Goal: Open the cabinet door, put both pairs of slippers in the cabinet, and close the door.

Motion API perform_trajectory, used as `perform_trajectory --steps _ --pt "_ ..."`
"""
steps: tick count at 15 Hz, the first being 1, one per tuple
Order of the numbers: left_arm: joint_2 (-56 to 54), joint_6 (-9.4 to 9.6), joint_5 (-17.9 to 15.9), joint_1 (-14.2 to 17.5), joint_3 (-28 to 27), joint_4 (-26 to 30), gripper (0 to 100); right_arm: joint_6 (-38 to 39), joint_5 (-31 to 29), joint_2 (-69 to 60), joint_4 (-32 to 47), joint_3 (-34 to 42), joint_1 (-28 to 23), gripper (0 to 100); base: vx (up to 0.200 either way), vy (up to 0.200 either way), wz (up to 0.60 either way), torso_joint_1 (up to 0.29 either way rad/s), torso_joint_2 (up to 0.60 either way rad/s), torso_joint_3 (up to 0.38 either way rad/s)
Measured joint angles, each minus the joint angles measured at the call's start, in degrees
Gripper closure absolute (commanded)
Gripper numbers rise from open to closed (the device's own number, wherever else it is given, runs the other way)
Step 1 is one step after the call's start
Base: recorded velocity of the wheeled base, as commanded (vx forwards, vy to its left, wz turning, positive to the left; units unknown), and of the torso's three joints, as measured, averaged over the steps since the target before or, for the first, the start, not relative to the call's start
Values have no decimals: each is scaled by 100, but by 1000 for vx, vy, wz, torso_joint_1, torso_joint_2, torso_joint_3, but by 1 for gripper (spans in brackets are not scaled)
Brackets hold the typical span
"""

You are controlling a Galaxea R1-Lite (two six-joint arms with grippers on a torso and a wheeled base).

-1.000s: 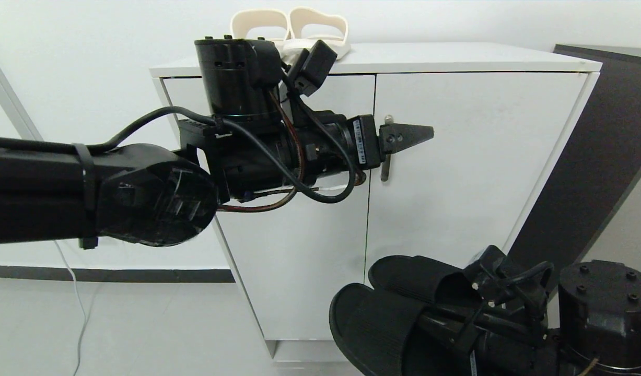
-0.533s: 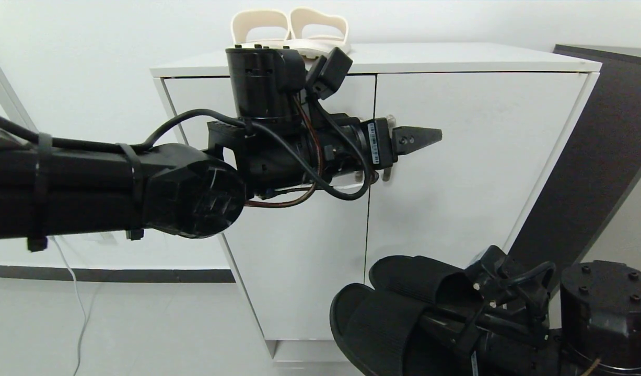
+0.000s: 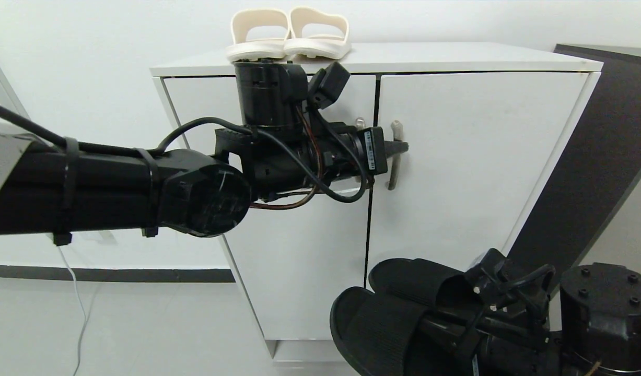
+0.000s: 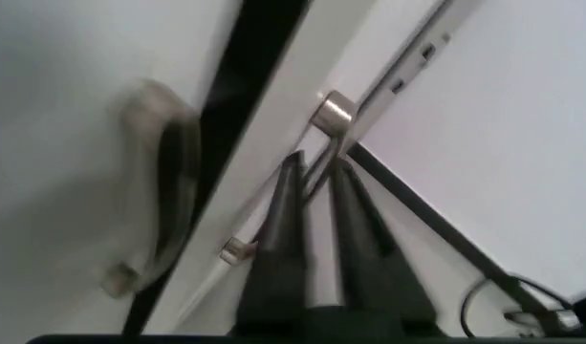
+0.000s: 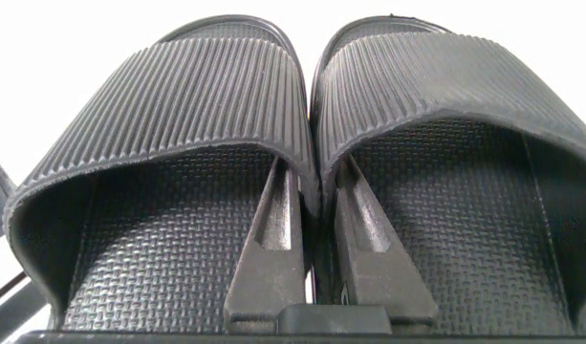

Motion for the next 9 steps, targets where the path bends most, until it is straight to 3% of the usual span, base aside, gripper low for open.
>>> perform_trajectory --steps 4,9 --pt "-263 -4 -2 -37 418 -60 100 -17 508 -117 16 206 16 100 0 0 0 0 0 0" --pt "-767 -12 -2 -172 1031 -51 100 -39 525 -221 11 324 234 100 0 0 0 0 0 0"
